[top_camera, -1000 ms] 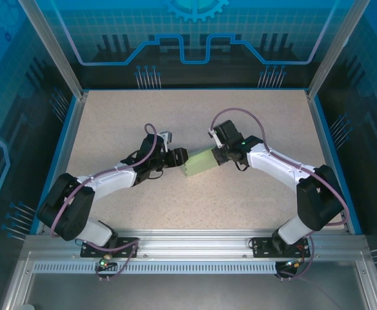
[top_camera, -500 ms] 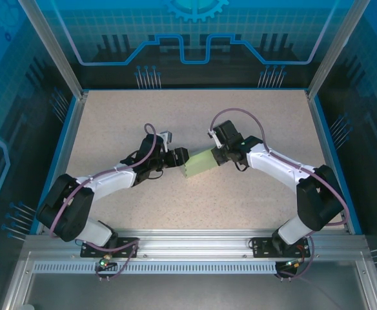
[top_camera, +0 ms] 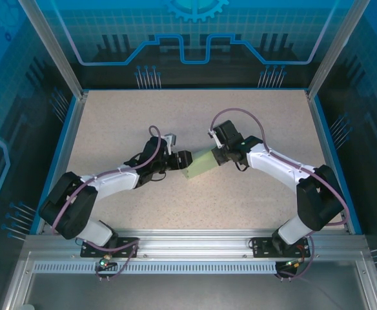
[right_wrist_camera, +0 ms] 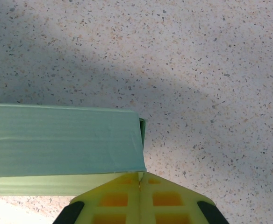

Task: Fold the paper box

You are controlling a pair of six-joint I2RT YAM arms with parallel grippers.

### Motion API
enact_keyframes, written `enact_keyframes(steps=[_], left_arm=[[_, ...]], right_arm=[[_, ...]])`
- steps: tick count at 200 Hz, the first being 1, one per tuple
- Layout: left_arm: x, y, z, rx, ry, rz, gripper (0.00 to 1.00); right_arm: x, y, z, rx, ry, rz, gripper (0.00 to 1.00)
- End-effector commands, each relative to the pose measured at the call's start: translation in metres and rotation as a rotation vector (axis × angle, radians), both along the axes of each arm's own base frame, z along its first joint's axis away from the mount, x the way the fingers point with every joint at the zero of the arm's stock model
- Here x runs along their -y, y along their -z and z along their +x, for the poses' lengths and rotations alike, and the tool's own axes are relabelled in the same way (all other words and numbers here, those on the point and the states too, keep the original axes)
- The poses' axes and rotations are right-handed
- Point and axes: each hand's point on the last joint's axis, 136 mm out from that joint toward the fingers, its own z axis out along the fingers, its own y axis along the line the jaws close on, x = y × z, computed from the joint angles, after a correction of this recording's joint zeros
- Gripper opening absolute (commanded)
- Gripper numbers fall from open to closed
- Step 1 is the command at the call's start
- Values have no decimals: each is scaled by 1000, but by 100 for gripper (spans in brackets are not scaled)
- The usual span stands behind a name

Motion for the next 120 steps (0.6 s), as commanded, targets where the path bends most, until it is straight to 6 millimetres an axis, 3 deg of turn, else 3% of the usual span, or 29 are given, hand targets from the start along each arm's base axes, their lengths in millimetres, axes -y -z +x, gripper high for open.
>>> enact_keyframes(steps=[1, 38, 120], left_arm=[[-8, 45, -21, -73, 27, 131, 71], [-15, 54, -22, -70, 15, 182, 70], [-12, 46, -20, -39, 29, 206, 70]], right_arm=[[-5, 7, -13, -57, -21, -5, 3], [-2, -7, -13, -29, -27, -11, 14], [1, -53, -24, -8, -100, 82, 37]])
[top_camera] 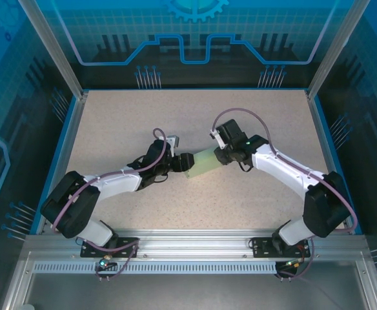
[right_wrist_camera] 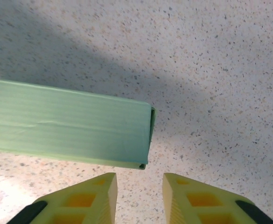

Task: Fold the paper box

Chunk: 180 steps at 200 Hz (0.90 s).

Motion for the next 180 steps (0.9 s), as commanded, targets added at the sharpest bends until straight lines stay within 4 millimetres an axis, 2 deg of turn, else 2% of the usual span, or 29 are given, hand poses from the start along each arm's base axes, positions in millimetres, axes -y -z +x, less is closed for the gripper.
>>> enact_keyframes(steps=[1, 30, 46, 76, 102, 126, 154, 180], left_arm=[[-15, 42, -21, -105, 19, 137, 70], [-14, 39, -21, -93, 22, 141, 70], [-13, 37, -20, -89, 24, 136, 70], [-12, 33, -19, -79, 26, 135, 70], [-11, 29, -18, -69, 26, 131, 70], [-10, 28, -17, -66, 26, 127, 70], [-10, 26, -17, -60, 26, 120, 70], [-8, 22, -15, -48, 26, 115, 70]], right_arm=[[-3, -29, -6, 6, -46, 74, 37], [-8, -39, 3, -72, -71, 275, 44], [-14, -37, 14, -123, -83, 383, 46], [-19, -20, 33, -226, -78, 516, 48], [-18, 1, 43, -283, -61, 535, 48], [-12, 19, 41, -329, -38, 545, 46], [-2, 43, 29, -370, 0, 545, 44], [6, 61, 21, -394, 38, 540, 37]])
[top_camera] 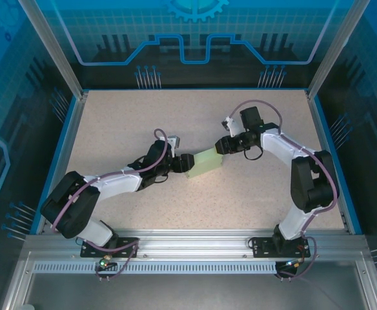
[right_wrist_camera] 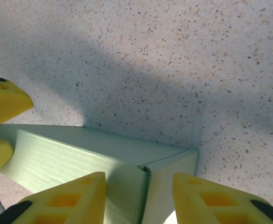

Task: Fold the paper box

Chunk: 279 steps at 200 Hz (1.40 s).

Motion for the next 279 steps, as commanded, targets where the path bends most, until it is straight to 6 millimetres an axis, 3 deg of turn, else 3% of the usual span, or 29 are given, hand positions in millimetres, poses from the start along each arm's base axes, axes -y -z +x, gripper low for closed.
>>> enact_keyframes(steps=[1, 28, 73, 90, 149, 220, 279], left_arm=[[-9, 22, -13, -59, 15, 94, 70], [-6, 8, -7, -28, 9, 73, 70], [3, -36, 5, 60, 11, 8, 73], [2, -43, 3, 69, 11, 0, 73], [-2, -17, -20, -53, 1, -49, 67], [18, -12, -15, -88, 43, -118, 42], [25, -15, -8, -79, 50, -159, 33]], right_arm=[[13, 24, -13, -67, 38, -22, 36], [19, 35, -21, -72, 70, -39, 34], [19, 33, -23, -54, 75, -57, 34], [19, 32, -23, -48, 75, -58, 34], [17, 30, -22, -34, 72, -61, 35], [13, 24, -25, -23, 65, -56, 37], [-1, 14, -28, -5, 39, 17, 37]])
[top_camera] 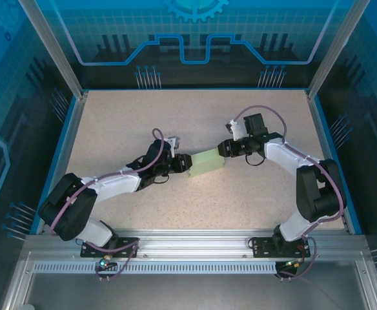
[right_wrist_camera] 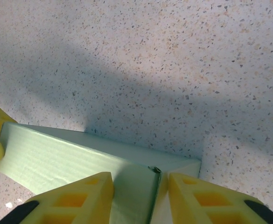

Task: Fold the paper box

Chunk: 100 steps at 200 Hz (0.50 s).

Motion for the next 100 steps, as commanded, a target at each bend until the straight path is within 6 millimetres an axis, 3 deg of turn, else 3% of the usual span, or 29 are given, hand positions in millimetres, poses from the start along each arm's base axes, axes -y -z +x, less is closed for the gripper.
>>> enact_keyframes(steps=[1, 51, 100], left_arm=[[15, -7, 2, 3, 41, -50, 33], [15, -18, 25, 35, 13, -67, 33], [8, -39, 74, 107, -12, -42, 33]], right_arm=[[-7, 16, -23, -86, -27, 9, 37], [-25, -9, -9, -33, -33, 147, 35], [-37, -38, 37, 76, -10, 184, 35]])
